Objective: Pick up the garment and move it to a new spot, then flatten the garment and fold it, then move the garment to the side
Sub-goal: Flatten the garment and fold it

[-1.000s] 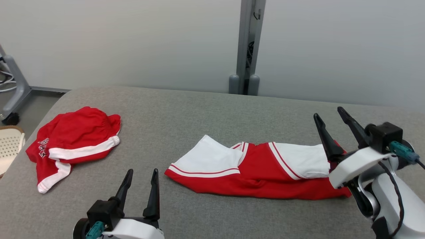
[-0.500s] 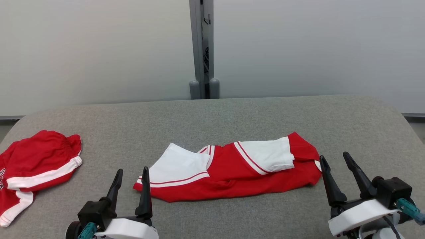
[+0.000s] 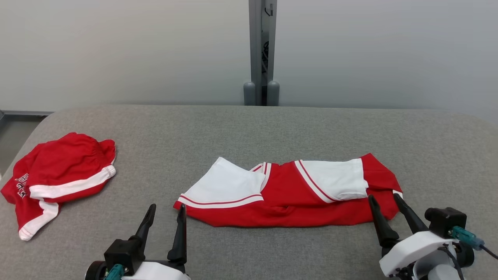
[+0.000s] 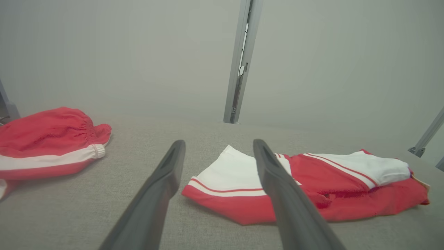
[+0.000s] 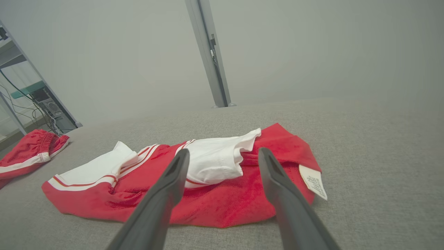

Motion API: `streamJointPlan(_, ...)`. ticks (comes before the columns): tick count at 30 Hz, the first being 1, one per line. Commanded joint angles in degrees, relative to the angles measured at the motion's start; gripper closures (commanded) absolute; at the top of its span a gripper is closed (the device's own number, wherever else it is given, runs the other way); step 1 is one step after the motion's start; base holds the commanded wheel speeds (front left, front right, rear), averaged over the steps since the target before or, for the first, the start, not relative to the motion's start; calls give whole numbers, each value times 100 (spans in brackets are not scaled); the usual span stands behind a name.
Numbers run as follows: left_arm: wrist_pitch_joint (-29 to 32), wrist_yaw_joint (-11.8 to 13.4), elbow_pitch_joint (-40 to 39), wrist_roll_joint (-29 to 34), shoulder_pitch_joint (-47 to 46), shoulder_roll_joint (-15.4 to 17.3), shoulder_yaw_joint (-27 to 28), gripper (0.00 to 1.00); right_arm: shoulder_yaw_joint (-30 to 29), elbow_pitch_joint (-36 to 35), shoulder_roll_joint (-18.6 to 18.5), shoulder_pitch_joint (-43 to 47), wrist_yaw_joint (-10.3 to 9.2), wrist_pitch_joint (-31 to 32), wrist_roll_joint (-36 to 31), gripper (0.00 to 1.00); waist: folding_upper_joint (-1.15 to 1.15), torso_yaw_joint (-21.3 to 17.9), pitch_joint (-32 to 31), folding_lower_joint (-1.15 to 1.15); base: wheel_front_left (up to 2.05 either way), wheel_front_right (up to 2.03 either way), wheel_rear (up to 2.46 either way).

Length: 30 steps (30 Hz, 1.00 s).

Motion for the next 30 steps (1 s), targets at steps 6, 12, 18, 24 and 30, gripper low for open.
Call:
streamJointPlan(6,-6,-116,-39,140,-75,21,156,0,199,960,-151,-620,2,-4,382,0,0,404,245,0,0,0,0)
streamJointPlan(12,-6,-204,-22,269,-121,20,247,0,364,1556,-143,-972,2,-5,1077,0,0,636,364,0,0,0,0)
streamJointPlan(18,-6,-268,-6,304,-142,20,251,0,623,1781,-296,-1170,2,-5,1408,0,0,780,486,0,0,0,0)
streamJointPlan(24,-6,-303,-11,338,-194,20,272,0,535,1673,-442,-1360,2,-5,1207,100,0,863,540,0,0,0,0)
streamJointPlan(30,-6,-261,13,268,-152,23,171,0,428,1535,-621,-1630,2,-5,925,100,0,1036,516,0,0,0,0)
